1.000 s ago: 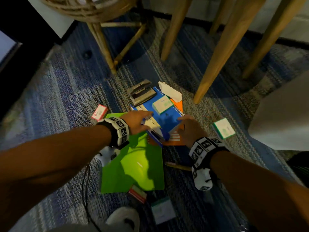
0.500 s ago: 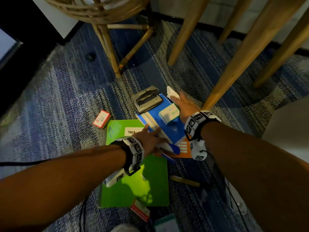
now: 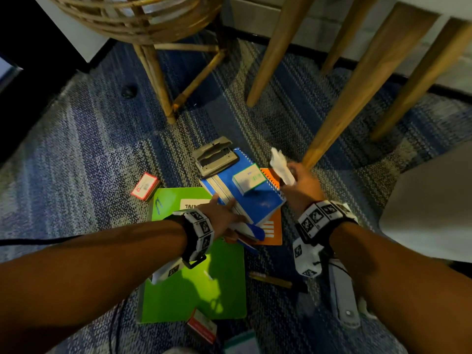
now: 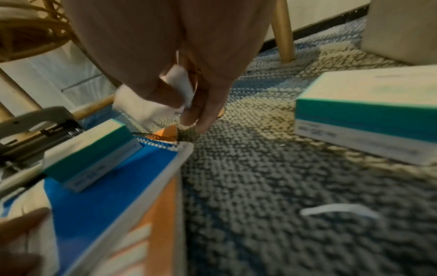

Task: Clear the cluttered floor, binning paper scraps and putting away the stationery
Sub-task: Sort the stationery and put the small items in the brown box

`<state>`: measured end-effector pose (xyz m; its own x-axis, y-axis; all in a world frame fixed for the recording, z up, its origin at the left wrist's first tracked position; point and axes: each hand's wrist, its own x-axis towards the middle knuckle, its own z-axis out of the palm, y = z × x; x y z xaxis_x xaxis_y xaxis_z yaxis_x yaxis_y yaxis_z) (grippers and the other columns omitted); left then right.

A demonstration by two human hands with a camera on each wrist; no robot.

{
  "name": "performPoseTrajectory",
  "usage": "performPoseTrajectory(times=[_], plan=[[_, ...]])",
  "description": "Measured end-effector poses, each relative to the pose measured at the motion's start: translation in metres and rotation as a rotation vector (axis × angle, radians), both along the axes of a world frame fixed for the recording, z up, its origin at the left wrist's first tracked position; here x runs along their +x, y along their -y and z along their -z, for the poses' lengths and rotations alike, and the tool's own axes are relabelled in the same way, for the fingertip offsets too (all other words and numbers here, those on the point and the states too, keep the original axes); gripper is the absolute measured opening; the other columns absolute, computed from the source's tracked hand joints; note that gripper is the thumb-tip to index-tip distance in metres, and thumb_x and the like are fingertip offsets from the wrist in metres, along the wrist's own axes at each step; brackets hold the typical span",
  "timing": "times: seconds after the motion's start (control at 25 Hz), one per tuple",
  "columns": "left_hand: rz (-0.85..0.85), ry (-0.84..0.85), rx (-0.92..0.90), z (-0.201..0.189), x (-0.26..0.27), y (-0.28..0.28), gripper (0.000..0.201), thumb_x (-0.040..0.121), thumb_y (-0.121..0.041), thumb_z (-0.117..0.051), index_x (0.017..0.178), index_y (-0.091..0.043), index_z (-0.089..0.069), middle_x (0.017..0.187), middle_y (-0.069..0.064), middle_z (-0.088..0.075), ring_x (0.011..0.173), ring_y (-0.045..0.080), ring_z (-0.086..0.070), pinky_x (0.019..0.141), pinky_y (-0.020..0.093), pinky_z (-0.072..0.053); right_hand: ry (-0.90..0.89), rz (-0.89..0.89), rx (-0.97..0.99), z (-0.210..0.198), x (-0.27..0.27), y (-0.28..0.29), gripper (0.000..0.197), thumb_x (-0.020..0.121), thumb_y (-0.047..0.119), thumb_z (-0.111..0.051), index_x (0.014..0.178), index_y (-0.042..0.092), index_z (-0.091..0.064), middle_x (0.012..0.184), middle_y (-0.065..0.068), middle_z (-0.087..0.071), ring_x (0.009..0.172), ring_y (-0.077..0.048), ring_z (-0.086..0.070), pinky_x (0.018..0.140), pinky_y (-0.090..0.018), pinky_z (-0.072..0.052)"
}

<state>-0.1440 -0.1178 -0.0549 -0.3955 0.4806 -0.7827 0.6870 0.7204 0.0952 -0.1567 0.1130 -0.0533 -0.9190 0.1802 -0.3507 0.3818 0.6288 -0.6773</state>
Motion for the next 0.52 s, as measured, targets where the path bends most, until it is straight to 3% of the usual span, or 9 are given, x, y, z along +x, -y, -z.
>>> performPoseTrajectory(times=[0.12, 0.16, 0.2, 0.28, 0.4, 0.48, 0.52], plan=[[0.008, -0.003, -0.026, -0.003, 0.000, -0.003, 0.062, 0.094, -0.059, -0.035, 0.149, -0.045, -0.010, 0.159, 0.019, 0.004, 0.144, 0.047, -0.004, 0.116, 0.059, -0.003, 0.042, -0.055, 0.113, 0.001, 0.016, -0.020, 0.027, 0.078, 0.025, -0.044, 0.081, 0.016, -0.069, 0.092, -0.017, -0.057, 0.087, -0.031, -0.058, 0.070, -0.032, -0.039], [0.012, -0.002, -0.041, -0.001, 0.000, -0.004, 0.062, 0.094, -0.061, -0.035, 0.148, -0.045, -0.010, 0.159, 0.019, 0.004, 0.144, 0.046, -0.006, 0.116, 0.060, -0.003, 0.066, -0.062, 0.214, 0.000, 0.019, -0.026, 0.031, 0.083, 0.025, -0.041, 0.079, 0.009, -0.067, 0.093, -0.022, -0.058, 0.087, -0.035, -0.058, 0.069, -0.035, -0.040], [0.012, -0.002, -0.056, -0.001, -0.001, -0.006, 0.063, 0.093, -0.063, -0.035, 0.148, -0.046, -0.010, 0.159, 0.019, 0.003, 0.143, 0.047, -0.008, 0.116, 0.061, -0.004, 0.094, -0.057, 0.295, 0.000, 0.019, -0.032, 0.032, 0.090, 0.023, -0.040, 0.087, 0.003, -0.065, 0.098, -0.026, -0.060, 0.090, -0.038, -0.059, 0.071, -0.038, -0.043], [0.006, 0.000, -0.071, 0.000, -0.002, -0.007, 0.063, 0.090, -0.066, -0.036, 0.146, -0.050, -0.012, 0.159, 0.018, 0.000, 0.141, 0.051, -0.012, 0.114, 0.062, -0.011, 0.134, -0.022, 0.345, -0.002, 0.021, -0.038, 0.029, 0.096, 0.022, -0.038, 0.103, 0.004, -0.060, 0.105, -0.026, -0.062, 0.095, -0.041, -0.058, 0.077, -0.042, -0.047], [-0.022, 0.007, -0.121, -0.005, -0.001, -0.011, 0.063, 0.088, -0.068, -0.041, 0.144, -0.054, -0.015, 0.160, 0.011, -0.001, 0.139, 0.055, -0.009, 0.111, 0.061, -0.024, 0.142, -0.061, 0.352, -0.020, 0.027, -0.039, 0.027, 0.097, 0.027, -0.037, 0.108, 0.009, -0.052, 0.106, -0.023, -0.061, 0.093, -0.037, -0.057, 0.074, -0.041, -0.046], [-0.080, 0.020, -0.129, -0.014, 0.003, -0.014, 0.061, 0.088, -0.066, -0.045, 0.142, -0.056, -0.020, 0.161, 0.006, -0.003, 0.139, 0.053, -0.010, 0.107, 0.057, -0.033, 0.163, -0.067, 0.321, -0.045, 0.030, -0.042, 0.037, 0.095, 0.045, -0.042, 0.105, 0.011, -0.049, 0.102, -0.014, -0.058, 0.090, -0.030, -0.054, 0.071, -0.035, -0.041], [-0.091, 0.020, -0.123, -0.023, 0.005, -0.016, 0.059, 0.088, -0.064, -0.047, 0.141, -0.056, -0.024, 0.159, 0.006, -0.010, 0.138, 0.050, -0.019, 0.103, 0.053, -0.040, 0.150, -0.074, 0.332, -0.062, 0.033, -0.045, 0.045, 0.089, 0.057, -0.048, 0.101, 0.014, -0.048, 0.096, -0.008, -0.054, 0.087, -0.026, -0.051, 0.070, -0.034, -0.040]])
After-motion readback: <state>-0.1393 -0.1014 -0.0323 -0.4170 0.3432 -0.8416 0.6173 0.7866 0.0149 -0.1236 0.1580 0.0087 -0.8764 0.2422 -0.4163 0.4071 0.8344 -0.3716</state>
